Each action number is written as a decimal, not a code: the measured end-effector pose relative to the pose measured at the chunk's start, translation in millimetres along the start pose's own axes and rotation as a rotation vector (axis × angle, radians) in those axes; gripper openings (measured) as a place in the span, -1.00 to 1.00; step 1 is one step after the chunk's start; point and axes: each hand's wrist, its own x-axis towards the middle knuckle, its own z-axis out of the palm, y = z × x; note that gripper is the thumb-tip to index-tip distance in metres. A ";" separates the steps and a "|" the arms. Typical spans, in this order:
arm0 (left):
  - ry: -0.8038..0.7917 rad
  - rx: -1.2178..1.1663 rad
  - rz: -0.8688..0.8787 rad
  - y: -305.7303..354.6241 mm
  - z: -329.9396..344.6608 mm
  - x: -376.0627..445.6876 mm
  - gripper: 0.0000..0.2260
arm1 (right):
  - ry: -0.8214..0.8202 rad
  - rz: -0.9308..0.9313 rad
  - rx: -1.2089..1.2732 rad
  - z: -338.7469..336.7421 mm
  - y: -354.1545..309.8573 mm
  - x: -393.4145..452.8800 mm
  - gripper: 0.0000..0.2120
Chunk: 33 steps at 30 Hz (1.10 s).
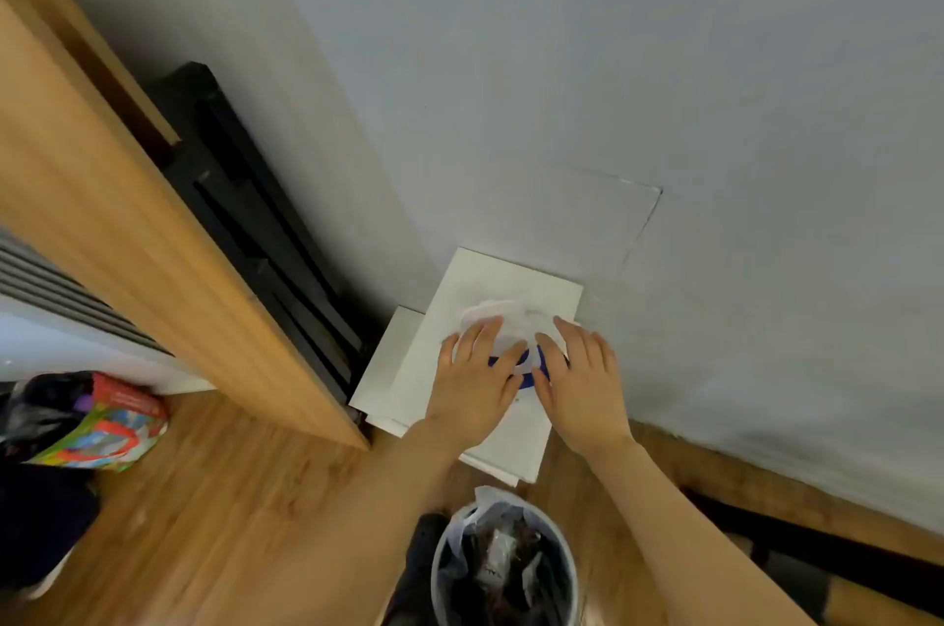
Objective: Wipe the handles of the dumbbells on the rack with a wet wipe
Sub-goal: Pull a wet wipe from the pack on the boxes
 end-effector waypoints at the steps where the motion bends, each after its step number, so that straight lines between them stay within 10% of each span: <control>1: -0.021 -0.011 0.003 -1.9 -2.6 1.0 -0.67 | -0.030 -0.003 0.011 1.2 -1.4 0.1 -0.58; 12: -0.203 -0.110 -0.108 -35.7 -12.1 -23.5 -0.55 | 0.108 -0.064 0.110 24.9 -15.8 -2.3 -0.71; 18: 0.030 -0.237 -0.083 -23.8 -13.9 -8.5 -0.81 | 0.109 -0.010 0.148 28.5 -14.4 1.2 -0.73; 33: -0.073 -0.225 -0.062 -9.4 -15.2 17.9 -0.75 | 0.049 -0.031 0.146 24.0 -6.2 -1.9 -0.66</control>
